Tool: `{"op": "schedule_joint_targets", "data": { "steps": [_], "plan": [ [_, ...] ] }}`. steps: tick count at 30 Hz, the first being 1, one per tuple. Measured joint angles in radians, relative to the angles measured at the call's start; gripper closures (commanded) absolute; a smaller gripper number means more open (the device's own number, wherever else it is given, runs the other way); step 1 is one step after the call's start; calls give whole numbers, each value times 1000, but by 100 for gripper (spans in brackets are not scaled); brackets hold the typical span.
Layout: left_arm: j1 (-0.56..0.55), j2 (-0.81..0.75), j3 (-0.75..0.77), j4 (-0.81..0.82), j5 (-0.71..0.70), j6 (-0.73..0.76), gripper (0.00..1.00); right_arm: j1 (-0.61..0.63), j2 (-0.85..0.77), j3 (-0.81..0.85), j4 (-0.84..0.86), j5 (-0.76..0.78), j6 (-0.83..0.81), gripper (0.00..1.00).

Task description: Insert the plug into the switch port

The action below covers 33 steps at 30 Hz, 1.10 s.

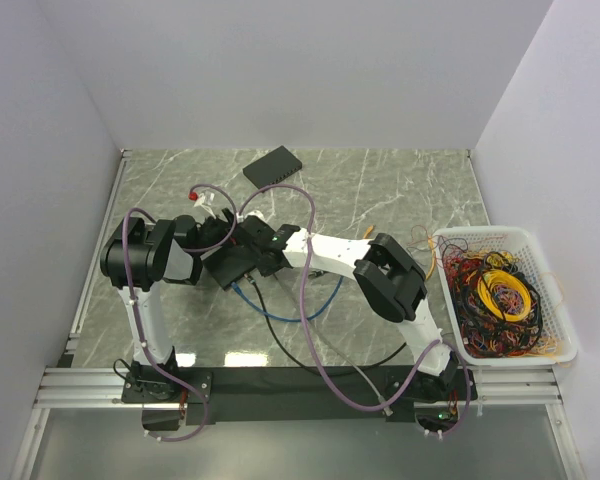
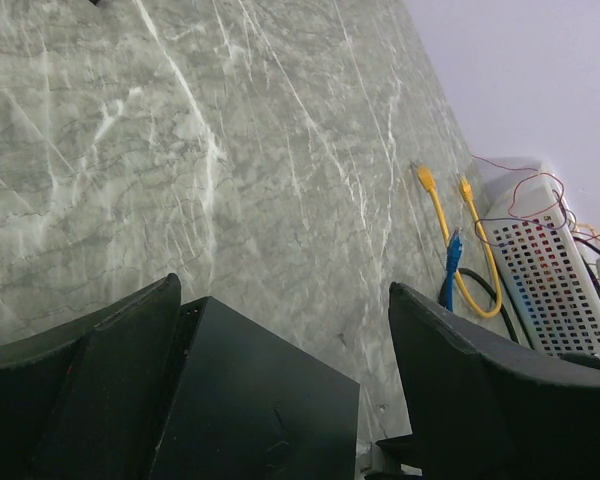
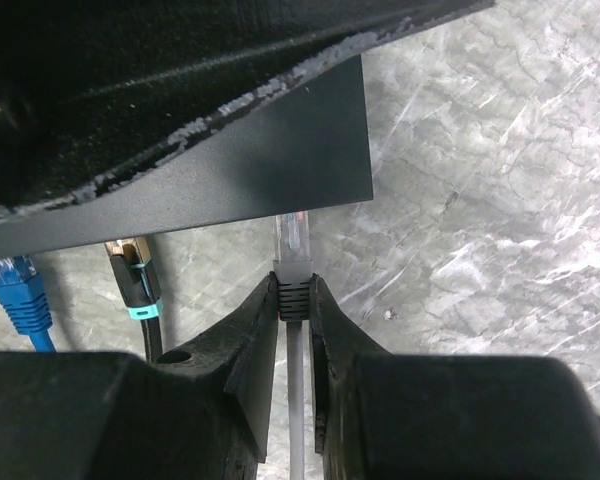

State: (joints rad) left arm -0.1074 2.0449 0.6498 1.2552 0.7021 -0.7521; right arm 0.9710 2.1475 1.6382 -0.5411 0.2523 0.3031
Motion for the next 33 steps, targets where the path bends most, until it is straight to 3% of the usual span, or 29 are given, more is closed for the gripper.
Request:
{"op": "schedule_joint_targets", "data": {
  "steps": [33],
  "plan": [
    [5,43,69,-48,-44,3,22,0,30,-26,117,44,13,100]
  ]
}}
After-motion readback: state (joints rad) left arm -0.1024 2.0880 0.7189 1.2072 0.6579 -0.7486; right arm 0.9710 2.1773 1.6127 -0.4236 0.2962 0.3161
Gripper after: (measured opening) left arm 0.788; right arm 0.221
